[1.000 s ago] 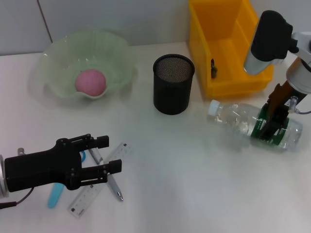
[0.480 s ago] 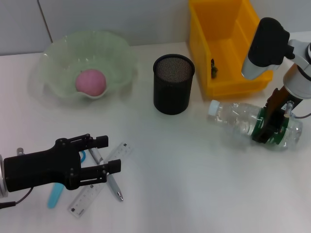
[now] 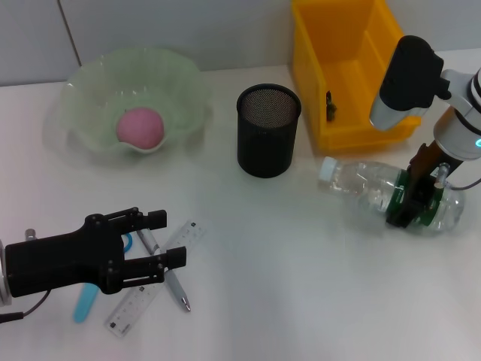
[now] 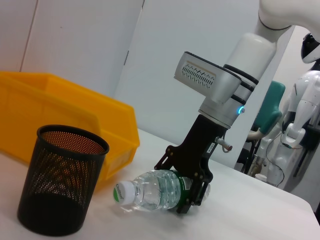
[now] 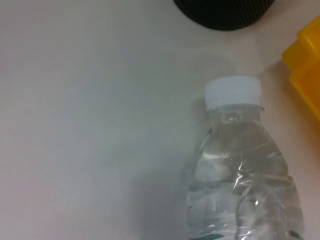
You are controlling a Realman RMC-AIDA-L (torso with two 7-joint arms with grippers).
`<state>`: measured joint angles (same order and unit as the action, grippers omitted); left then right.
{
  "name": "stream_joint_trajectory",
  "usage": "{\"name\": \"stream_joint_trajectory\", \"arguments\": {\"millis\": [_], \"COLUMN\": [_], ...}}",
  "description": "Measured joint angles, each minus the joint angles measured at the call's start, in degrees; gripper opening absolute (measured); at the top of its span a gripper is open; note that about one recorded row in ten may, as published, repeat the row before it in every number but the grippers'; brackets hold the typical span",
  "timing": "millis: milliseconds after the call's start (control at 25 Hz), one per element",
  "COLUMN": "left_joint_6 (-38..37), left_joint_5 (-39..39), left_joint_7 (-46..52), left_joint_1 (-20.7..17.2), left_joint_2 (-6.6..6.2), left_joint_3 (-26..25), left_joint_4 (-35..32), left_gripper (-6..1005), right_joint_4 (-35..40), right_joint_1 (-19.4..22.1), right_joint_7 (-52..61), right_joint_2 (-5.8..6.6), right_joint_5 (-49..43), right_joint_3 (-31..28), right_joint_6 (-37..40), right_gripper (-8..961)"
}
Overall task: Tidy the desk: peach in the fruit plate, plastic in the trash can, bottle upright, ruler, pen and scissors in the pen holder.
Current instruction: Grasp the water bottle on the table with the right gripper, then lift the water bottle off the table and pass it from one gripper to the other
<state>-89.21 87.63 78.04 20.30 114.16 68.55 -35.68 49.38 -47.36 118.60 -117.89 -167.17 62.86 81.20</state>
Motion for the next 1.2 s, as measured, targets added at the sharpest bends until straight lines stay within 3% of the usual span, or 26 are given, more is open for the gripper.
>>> {"name": "stream_joint_trajectory", "arguments": {"millis": [440, 760, 1080, 1200], "left_joint_6": [-0.38, -0.48, -0.7, -0.83], "left_joint_5": [0.0, 0.0, 0.0, 0.01], "left_joint_7": [0.01, 0.01, -0.05, -0.11], "left_joint_1": [0.0, -0.11, -0.37, -0.56], "left_joint_2": [-0.04, -0.13, -0.16, 0.09], "left_joint_3": [0.0, 0.0, -0.84, -2.21], "left_joint_4": [0.0, 0.0, -0.04, -0.01], "left_gripper": [786, 786, 786, 786], "right_joint_4": [1.09, 6.58, 14.48, 16.06], "right_joint_1": [0.6, 2.18, 6.15, 8.19], "right_joint_7": [-0.34, -1.43, -4.69, -9.05], "right_joint_2": [-0.24, -0.44, 0.2, 0.51], "right_joint_5": [0.02, 2.55, 13.3, 20.59], "right_joint_3": [-0.03, -0.18, -0.75, -4.0], "right_joint_6": [0.55, 5.13, 9.94, 11.25], "right_gripper": [811, 793, 773, 773]}}
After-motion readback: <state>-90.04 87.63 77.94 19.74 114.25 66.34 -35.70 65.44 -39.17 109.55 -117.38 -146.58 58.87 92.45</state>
